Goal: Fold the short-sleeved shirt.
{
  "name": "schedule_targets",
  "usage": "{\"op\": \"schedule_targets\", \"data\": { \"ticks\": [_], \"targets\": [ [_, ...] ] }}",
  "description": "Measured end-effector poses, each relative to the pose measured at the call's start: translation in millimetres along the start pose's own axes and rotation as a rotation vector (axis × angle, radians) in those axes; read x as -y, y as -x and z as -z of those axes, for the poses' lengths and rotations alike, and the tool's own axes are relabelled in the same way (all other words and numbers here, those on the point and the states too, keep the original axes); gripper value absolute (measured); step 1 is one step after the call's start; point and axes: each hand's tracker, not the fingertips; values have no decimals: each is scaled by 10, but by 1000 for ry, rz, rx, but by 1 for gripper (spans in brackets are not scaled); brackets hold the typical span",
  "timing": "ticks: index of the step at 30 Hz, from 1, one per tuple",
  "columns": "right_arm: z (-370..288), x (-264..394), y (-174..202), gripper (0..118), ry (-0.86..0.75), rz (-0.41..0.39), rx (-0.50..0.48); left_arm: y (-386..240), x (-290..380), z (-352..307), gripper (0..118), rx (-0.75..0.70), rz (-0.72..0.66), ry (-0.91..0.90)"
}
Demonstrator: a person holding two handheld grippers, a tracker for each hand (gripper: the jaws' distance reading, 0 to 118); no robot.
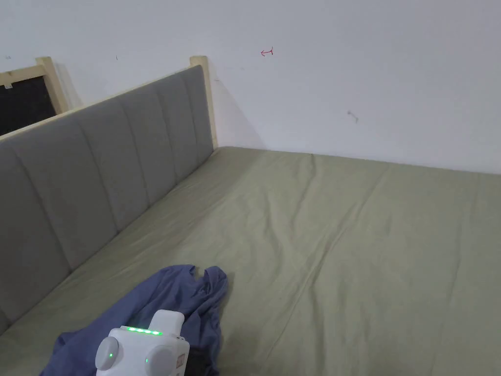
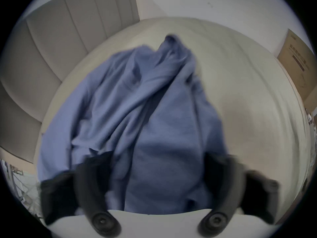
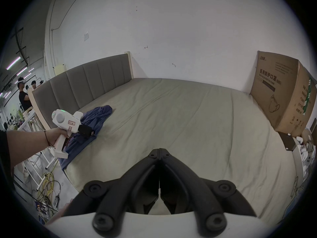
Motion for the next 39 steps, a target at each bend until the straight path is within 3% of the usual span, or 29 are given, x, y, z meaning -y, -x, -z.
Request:
{"op": "schedule_targets", "data": {
  "ticks": [1,2,3,5,11,15,19,25,30,35,39],
  "targets": [
    [-18,5,7,0,0,0,0,-26,-2,-106,34,-20,15,-33],
    [-56,5,19,0,-1,1,0,-63,19,-191,10,-80,31,-46],
    [-100,6,18,0,-4,4,-3,-53,50,-286,10,-145,43,-73],
    [-192,-5,11,0,-14,0,-13,71,59,-436,10,-77,-8,-116],
    [-592,-88,-19,0,-92,-67,6,473,-147,-1320,10,-100,-154,-335],
    [-846,-123,-90,0,-135,-65,20,519,-439,-2186,10,-156,-157,-498],
    [-1057,-142,-164,0,-177,-36,28,308,-710,-3002,10,-68,-100,-657],
    [-1421,-137,-300,0,-260,3,64,-566,-1020,-4036,10,95,102,-879],
    [-1763,-67,-500,0,-313,34,121,-1534,-1088,-4482,10,356,206,-944],
    [-2036,55,-804,0,-338,74,219,-2485,-946,-4418,10,561,344,-876],
    [-2185,201,-1112,0,-339,134,306,-3264,-548,-3799,10,658,398,-638]
  ]
}}
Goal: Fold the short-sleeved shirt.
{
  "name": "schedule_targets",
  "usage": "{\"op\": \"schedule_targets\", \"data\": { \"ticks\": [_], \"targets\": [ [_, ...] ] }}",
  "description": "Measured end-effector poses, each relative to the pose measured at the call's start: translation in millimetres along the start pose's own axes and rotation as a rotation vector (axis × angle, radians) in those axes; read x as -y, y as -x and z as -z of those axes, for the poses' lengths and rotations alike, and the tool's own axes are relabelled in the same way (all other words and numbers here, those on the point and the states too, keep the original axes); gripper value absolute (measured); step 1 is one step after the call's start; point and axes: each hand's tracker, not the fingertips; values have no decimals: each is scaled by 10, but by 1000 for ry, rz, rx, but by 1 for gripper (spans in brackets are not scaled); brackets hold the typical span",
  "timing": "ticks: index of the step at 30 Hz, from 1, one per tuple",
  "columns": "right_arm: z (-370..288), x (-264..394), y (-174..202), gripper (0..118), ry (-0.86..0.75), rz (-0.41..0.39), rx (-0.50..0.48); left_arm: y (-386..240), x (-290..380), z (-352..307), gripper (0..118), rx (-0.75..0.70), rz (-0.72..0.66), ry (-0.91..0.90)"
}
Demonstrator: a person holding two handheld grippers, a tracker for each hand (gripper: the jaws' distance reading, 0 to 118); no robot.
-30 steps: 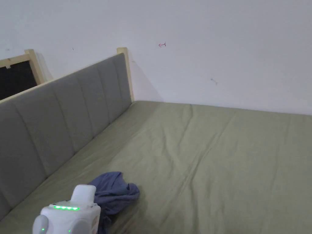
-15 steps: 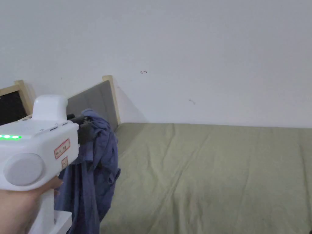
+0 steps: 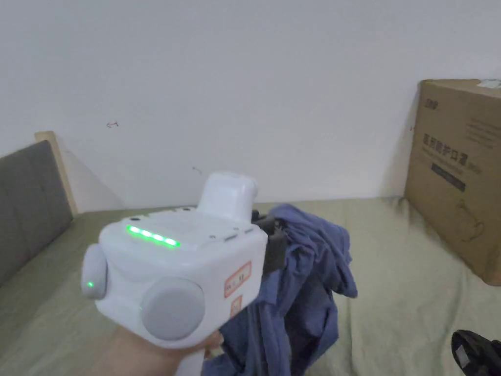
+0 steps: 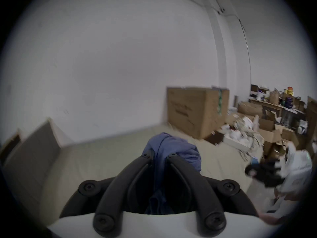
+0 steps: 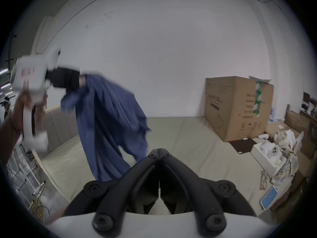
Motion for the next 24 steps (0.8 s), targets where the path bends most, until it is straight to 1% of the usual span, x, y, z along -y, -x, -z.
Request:
{"op": "schedule_targets", "data": {
  "ticks": [2,4,6,7,9,10,11,13,14,15,17,20,22,23,24],
  "targets": [
    [10,76,-134,0,29,16,34,-195,479,423,10,35,-19,162],
    [45,183,-234,0,67,32,59,-276,1014,855,10,96,-92,353],
    [102,319,-304,0,115,45,60,-310,1589,1241,12,120,-189,539],
    [136,380,-326,0,142,46,60,-313,1796,1357,15,103,-222,599],
    [199,492,-336,0,180,42,58,-283,2115,1494,38,52,-286,679],
    [221,526,-333,0,193,40,56,-267,2180,1491,45,43,-310,678],
    [244,564,-330,0,204,38,52,-234,2217,1491,45,44,-323,672],
    [281,599,-313,0,220,35,44,-174,2139,1395,89,58,-318,638],
    [297,606,-301,0,223,33,41,-143,2026,1296,108,73,-300,581],
    [309,604,-289,0,223,32,37,-97,1889,1191,114,87,-286,522],
    [332,567,-251,0,213,35,27,-14,1625,980,114,75,-266,424],
    [315,456,-169,0,159,43,9,112,1245,482,114,56,-288,254],
    [259,379,-104,0,84,44,-2,160,1107,93,114,-10,-298,128],
    [211,347,-68,0,37,42,-5,164,1087,-143,114,-61,-299,25],
    [168,331,-35,0,-10,36,-7,134,1100,-380,112,-144,-276,-83]
  ]
}}
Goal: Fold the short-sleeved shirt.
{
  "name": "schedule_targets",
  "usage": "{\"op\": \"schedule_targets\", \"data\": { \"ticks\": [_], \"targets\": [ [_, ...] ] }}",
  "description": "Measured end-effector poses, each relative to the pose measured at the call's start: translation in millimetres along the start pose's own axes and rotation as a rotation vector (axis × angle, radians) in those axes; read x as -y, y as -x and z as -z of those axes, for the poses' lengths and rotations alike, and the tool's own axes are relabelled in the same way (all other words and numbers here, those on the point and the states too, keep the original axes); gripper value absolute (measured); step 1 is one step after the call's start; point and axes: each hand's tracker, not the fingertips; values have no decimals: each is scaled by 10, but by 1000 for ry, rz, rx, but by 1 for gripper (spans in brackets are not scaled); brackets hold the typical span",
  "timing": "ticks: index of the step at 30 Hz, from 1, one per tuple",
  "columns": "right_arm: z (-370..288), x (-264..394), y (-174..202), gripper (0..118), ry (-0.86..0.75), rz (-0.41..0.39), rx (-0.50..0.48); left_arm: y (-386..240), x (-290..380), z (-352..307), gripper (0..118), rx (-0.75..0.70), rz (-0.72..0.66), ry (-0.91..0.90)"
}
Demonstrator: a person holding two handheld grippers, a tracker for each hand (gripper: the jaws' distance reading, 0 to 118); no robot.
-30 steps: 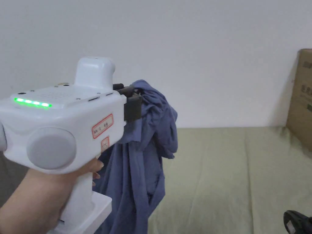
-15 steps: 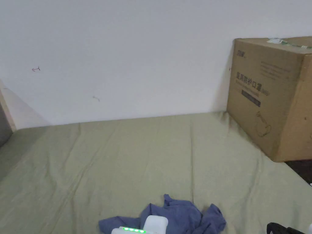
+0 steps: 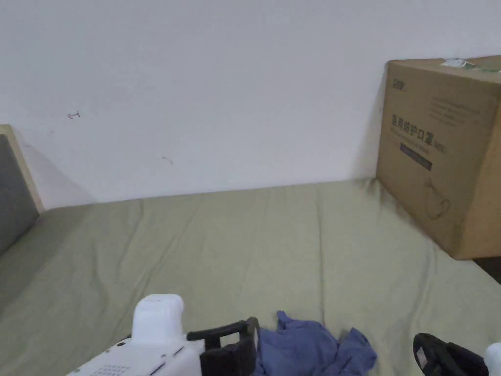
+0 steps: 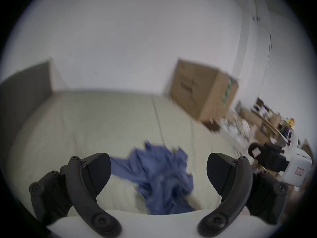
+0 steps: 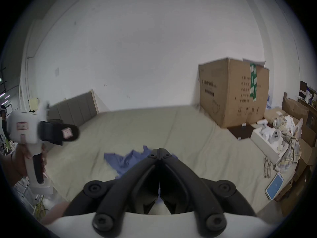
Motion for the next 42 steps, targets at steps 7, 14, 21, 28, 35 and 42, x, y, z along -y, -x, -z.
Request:
{"op": "schedule_targets", "data": {
  "ticks": [7,14,21,28,35,42],
  "targets": [
    [-187,33,130,0,-199,40,89,-164,453,-873,2,-482,167,-349],
    [-131,3,61,0,-154,93,126,9,532,-847,2,-437,117,-222],
    [-31,44,15,0,-71,77,99,779,-85,501,2,-219,-120,258],
    [327,173,-56,0,45,67,76,1462,502,2187,118,-213,-186,662],
    [673,366,-172,0,181,43,89,1587,1265,3018,115,-310,-7,864],
    [888,512,-219,0,251,66,106,1193,1306,2636,5,-294,166,609]
  ]
}}
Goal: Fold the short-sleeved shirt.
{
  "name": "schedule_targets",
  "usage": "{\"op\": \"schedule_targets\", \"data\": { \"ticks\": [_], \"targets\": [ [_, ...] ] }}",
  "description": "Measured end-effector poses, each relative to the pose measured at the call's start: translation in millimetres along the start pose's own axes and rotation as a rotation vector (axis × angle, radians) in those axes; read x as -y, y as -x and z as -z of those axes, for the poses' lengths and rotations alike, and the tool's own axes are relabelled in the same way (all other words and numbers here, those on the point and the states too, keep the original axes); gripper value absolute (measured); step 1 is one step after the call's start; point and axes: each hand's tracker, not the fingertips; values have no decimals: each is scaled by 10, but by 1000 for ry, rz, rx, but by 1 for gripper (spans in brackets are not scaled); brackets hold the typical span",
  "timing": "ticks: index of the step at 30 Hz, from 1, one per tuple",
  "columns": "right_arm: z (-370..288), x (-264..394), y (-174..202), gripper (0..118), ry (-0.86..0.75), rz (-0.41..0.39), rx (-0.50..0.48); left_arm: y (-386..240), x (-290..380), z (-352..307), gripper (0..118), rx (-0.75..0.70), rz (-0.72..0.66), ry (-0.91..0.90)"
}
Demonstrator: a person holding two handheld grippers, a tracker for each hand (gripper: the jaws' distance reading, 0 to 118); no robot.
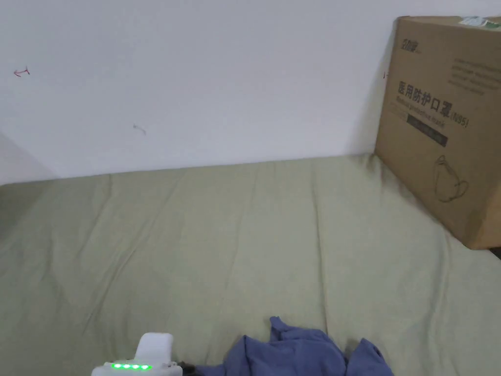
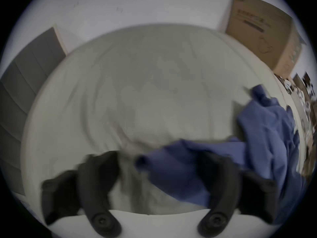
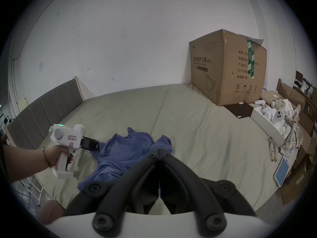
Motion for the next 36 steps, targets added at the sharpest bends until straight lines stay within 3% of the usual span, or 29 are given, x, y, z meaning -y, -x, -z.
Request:
{"op": "schedule_targets", "data": {
  "ticks": [2,4,7,9,11,12,13,14,16,17,20,22,23,24,25,26,28,32,36],
  "targets": [
    [53,-6,-4,0,4,10,-10,-100,92,-245,3,37,71,-49],
    [129,-85,4,0,7,11,-23,-67,165,-522,3,134,3,-83],
    [395,-401,-34,0,19,9,-185,78,259,-961,3,130,-128,-182],
    [748,-643,-73,0,113,29,-261,202,307,-1166,3,137,-179,-245],
    [1262,-844,-50,0,263,4,-276,242,364,-1346,3,116,-167,-262],
    [1459,-896,-28,20,303,-4,-281,238,388,-1386,3,102,-166,-272],
    [1761,-936,-8,65,338,-33,-252,245,427,-1434,3,94,-168,-279],
    [2000,-941,37,118,404,-75,-243,262,449,-1456,3,99,-168,-278],
    [2351,-785,97,117,477,-145,-199,255,498,-1458,3,116,-183,-272],
    [2577,-692,142,117,541,-123,-205,255,527,-1457,3,115,-189,-268],
    [3092,-321,142,115,790,-159,-143,273,602,-1438,3,97,-205,-263],
    [3239,-488,220,106,879,-177,-74,311,646,-1407,3,100,-229,-247],
    [3275,-436,207,87,912,-183,-61,333,669,-1387,3,104,-241,-234],
    [3256,-427,207,82,901,-186,-85,360,683,-1380,3,104,-250,-223],
    [3103,-467,269,62,831,-223,-94,379,710,-1364,3,102,-257,-214],
    [3010,-525,290,8,781,-248,-130,393,733,-1352,3,100,-260,-204],
    [2846,-615,294,7,756,-251,-218,418,769,-1329,3,107,-259,-180],
    [2248,-822,316,7,620,-249,-226,430,784,-1484,3,87,-255,-195],
    [1477,-1212,143,7,432,-68,-269,527,667,-1911,3,84,-282,-321]
  ]
}}
